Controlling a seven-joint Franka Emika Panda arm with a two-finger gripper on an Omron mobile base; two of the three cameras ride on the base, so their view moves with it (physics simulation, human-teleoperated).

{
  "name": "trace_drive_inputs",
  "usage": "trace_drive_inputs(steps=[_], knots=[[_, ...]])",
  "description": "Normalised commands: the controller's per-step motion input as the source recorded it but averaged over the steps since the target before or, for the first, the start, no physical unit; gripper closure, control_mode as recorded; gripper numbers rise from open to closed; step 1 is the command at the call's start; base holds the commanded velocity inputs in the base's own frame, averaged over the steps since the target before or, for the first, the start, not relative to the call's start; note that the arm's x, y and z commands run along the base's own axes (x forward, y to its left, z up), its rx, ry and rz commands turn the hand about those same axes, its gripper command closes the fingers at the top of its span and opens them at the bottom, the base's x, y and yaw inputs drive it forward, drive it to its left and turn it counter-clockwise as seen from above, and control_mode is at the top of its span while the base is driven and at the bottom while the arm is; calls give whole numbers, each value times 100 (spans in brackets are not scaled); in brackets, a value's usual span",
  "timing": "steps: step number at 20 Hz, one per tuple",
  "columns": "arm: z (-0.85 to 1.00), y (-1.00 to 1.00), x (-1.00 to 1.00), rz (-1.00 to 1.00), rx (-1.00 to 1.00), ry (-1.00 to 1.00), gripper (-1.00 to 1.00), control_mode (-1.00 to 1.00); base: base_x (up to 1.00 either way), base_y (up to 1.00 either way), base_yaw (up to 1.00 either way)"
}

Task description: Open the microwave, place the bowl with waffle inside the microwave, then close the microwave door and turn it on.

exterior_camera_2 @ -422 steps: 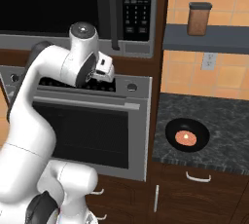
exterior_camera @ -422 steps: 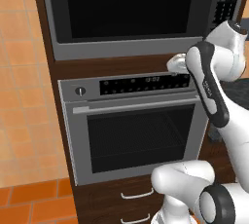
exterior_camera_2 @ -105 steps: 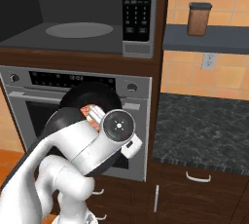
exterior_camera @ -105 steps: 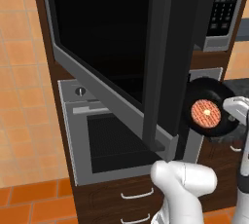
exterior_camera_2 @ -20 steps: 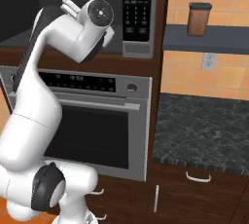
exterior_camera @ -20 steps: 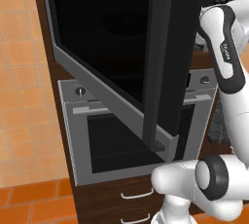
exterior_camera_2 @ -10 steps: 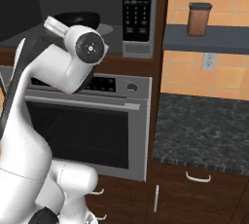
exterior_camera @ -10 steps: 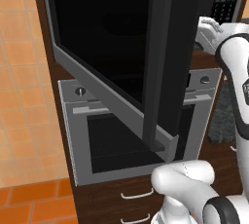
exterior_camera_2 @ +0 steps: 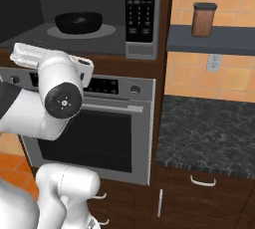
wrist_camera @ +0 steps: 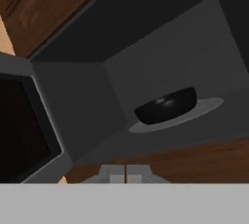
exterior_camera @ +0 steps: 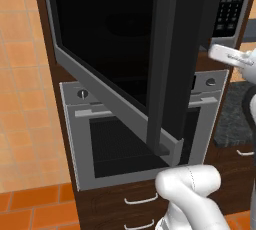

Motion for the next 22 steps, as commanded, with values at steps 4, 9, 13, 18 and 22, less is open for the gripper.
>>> trace_drive_inputs(steps=[4,9,13,18,22], knots=[[-6,32,-100,-2,-19,-25,100,-100,0,0,0],[-12,68,-100,-1,-37,-14,100,-100,0,0,0],[-28,78,-100,-15,-29,-2,100,-100,0,0,0],[-30,59,-100,-20,-24,-4,100,-100,0,0,0],[-16,85,-76,-9,-27,-3,100,-100,0,0,0]])
